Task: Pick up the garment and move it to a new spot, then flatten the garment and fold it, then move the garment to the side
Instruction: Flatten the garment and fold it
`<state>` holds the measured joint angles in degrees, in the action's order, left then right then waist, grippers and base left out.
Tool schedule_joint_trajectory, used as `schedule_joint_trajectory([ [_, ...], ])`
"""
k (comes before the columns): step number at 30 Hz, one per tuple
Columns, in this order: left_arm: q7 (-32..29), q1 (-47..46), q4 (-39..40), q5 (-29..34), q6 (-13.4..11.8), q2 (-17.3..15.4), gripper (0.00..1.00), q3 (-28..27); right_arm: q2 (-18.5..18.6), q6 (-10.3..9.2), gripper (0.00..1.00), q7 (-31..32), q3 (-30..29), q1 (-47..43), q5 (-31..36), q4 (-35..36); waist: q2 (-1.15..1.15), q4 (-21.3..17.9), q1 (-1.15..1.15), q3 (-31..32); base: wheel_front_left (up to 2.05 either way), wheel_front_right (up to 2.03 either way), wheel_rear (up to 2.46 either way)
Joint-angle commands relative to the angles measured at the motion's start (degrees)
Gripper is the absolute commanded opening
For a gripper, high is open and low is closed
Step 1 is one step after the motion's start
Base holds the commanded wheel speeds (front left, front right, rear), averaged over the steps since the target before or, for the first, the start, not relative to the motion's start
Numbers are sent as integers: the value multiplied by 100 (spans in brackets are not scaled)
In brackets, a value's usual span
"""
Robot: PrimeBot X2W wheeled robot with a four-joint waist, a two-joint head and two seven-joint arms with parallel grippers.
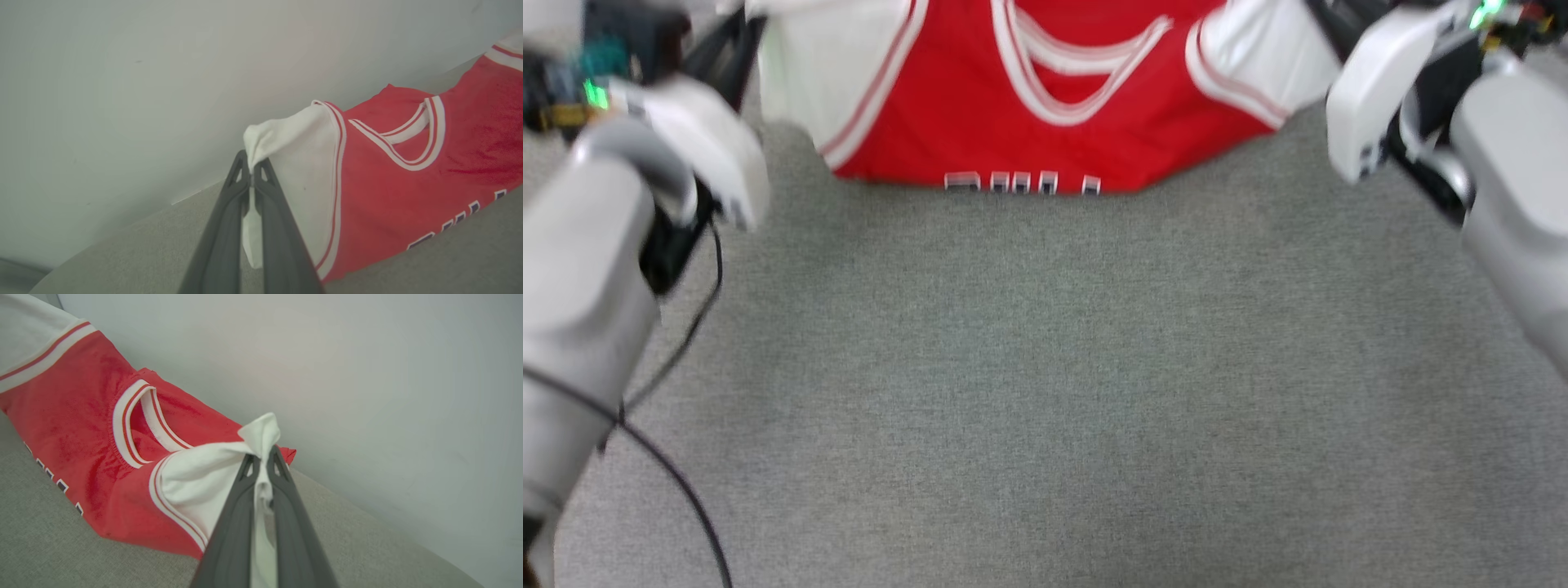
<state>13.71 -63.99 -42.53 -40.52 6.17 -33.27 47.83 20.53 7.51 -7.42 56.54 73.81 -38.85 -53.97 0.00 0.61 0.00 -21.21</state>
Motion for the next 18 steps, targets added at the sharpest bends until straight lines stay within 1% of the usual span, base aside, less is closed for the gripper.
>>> schedule_joint_trajectory([
  [1,46,408,150,-96,-80,-95,0,-18,106,-4,0,-90,107,-272,-129,122,0,-57,0,246,0,0,0],
  [5,97,1621,736,-395,-365,-387,0,-96,426,-4,0,-233,483,-949,-479,548,0,-94,0,606,0,0,0],
  [10,97,3197,1680,-795,-935,-758,0,-123,1027,-4,0,-216,976,-1840,-799,1076,0,-101,0,1109,0,0,0],
  [12,74,3739,2053,-971,-1174,-922,0,-134,1275,-4,0,-192,1078,-2179,-966,1275,0,-99,0,1274,0,0,0],
  [13,74,3739,2053,-971,-1174,-922,0,-134,1275,-4,0,-192,1078,-2179,-966,1275,0,-99,0,1274,0,0,0],
  [18,45,4946,2805,-1345,-1751,-1346,0,-196,1746,-4,0,-111,1205,-3010,-1296,1734,0,-136,0,1681,0,0,0],
])
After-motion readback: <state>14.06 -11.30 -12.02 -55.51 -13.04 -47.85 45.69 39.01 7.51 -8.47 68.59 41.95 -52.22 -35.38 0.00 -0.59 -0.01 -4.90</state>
